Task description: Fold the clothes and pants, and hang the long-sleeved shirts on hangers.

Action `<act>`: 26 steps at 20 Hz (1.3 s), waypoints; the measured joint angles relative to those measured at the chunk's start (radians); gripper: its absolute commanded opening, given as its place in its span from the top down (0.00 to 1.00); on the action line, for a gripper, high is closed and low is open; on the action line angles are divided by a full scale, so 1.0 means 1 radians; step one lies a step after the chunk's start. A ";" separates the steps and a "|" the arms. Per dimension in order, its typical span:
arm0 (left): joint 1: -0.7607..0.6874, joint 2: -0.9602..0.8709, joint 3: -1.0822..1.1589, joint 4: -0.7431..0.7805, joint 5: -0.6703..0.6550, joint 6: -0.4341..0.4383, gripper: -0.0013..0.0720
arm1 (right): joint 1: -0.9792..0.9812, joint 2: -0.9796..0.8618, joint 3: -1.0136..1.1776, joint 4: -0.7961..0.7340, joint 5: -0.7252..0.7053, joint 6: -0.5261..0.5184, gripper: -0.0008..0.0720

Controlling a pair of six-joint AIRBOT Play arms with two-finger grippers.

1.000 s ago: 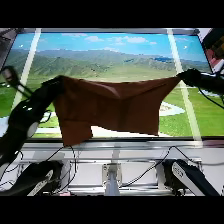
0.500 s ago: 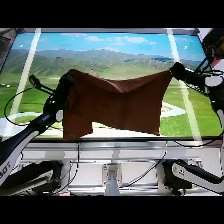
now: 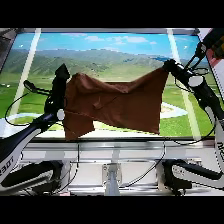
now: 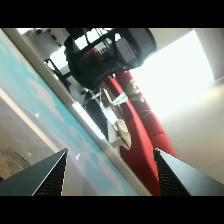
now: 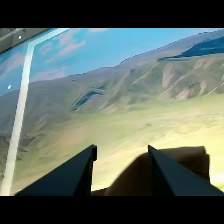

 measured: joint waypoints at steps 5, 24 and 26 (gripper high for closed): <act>0.015 0.079 -0.003 0.077 -0.006 0.000 0.24 | -0.034 0.017 0.000 -0.111 0.042 -0.003 0.46; 0.666 0.399 0.038 -0.013 -1.830 0.830 0.37 | -0.494 0.035 0.000 -0.248 0.520 -0.002 0.46; 0.740 0.323 0.054 -0.137 -1.877 1.000 0.37 | -0.498 0.035 0.000 -0.249 0.526 -0.002 0.46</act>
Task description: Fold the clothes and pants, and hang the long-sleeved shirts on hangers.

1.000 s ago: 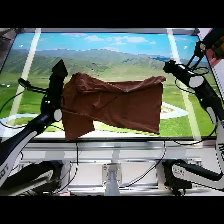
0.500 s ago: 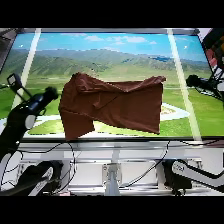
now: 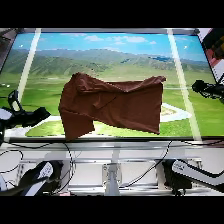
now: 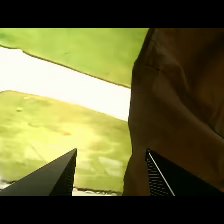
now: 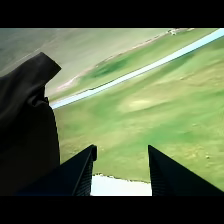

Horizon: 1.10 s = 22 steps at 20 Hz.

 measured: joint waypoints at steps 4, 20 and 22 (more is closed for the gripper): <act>0.064 -0.113 0.013 -0.135 -0.024 0.240 0.36 | -0.003 -0.002 0.000 0.000 0.007 0.000 0.46; 0.087 -0.412 0.078 -0.404 0.016 0.533 0.36 | -0.003 -0.002 0.000 0.005 0.009 0.000 0.46; 0.087 -0.431 0.082 -0.415 0.010 0.536 0.37 | -0.003 -0.002 0.000 0.009 0.009 0.001 0.46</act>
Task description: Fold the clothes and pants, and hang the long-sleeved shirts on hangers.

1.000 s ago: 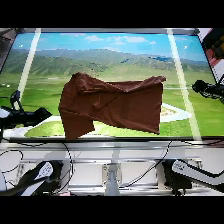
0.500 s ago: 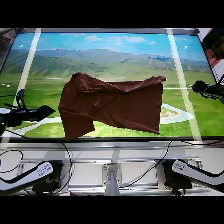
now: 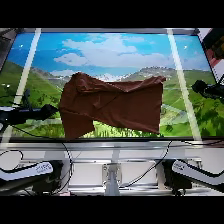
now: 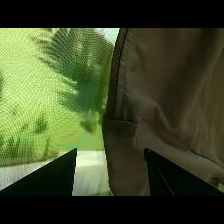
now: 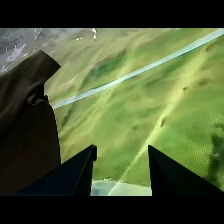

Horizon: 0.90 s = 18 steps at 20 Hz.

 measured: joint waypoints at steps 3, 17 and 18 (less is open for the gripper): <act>0.000 -0.019 0.003 -0.010 -0.008 0.007 0.37 | 0.000 0.000 0.000 0.003 0.002 0.001 0.46; -0.131 -0.042 0.003 -0.035 0.037 0.105 0.52 | 0.000 0.000 0.000 0.006 0.023 0.005 0.46; -0.132 -0.042 0.003 -0.045 0.039 0.113 0.51 | 0.000 0.000 0.000 0.006 0.024 0.005 0.46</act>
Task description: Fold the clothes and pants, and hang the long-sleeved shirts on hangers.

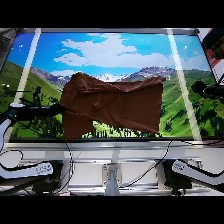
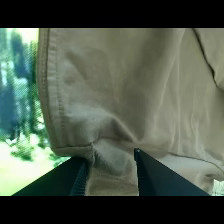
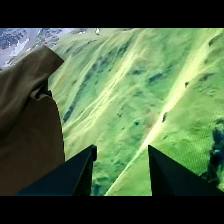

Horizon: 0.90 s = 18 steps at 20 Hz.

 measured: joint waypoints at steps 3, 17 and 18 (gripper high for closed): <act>-0.002 0.000 0.000 -0.040 0.000 0.033 0.21 | 0.000 0.000 0.000 0.000 0.006 0.000 0.46; 0.103 -0.013 0.058 -0.074 0.043 0.036 0.22 | 0.000 0.000 0.000 -0.001 0.042 0.000 0.46; 0.105 -0.029 0.081 -0.074 0.031 0.019 0.22 | 0.000 0.000 0.000 -0.001 0.043 0.001 0.46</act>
